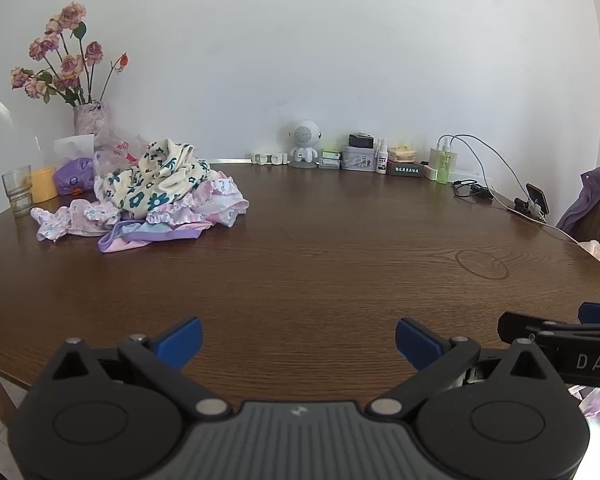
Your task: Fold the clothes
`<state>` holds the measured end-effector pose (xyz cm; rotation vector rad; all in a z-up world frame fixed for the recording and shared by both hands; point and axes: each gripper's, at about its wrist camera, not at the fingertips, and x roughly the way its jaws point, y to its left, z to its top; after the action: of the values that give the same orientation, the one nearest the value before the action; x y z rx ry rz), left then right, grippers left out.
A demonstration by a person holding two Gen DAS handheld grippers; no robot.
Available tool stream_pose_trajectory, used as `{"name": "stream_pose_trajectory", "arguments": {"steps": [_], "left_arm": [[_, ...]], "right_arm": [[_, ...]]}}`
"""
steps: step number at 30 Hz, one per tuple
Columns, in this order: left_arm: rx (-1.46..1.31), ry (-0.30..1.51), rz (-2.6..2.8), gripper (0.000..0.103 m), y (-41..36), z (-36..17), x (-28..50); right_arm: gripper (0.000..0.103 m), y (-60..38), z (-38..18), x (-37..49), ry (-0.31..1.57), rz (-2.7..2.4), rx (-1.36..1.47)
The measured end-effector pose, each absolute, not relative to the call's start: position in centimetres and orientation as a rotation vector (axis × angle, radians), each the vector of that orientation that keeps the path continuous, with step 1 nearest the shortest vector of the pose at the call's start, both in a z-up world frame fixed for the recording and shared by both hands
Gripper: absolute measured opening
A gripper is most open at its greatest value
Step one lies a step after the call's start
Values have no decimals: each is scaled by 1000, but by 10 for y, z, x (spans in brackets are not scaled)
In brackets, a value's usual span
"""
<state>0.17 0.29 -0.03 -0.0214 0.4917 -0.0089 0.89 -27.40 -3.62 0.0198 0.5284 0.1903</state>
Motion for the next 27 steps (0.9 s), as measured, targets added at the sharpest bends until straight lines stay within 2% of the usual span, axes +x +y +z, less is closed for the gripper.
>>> {"name": "stream_pose_trajectory", "arguments": {"steps": [27], "left_arm": [[-70, 508, 17, 103, 2, 5, 2]], "right_arm": [[103, -273, -30, 11, 538, 198, 28]]}}
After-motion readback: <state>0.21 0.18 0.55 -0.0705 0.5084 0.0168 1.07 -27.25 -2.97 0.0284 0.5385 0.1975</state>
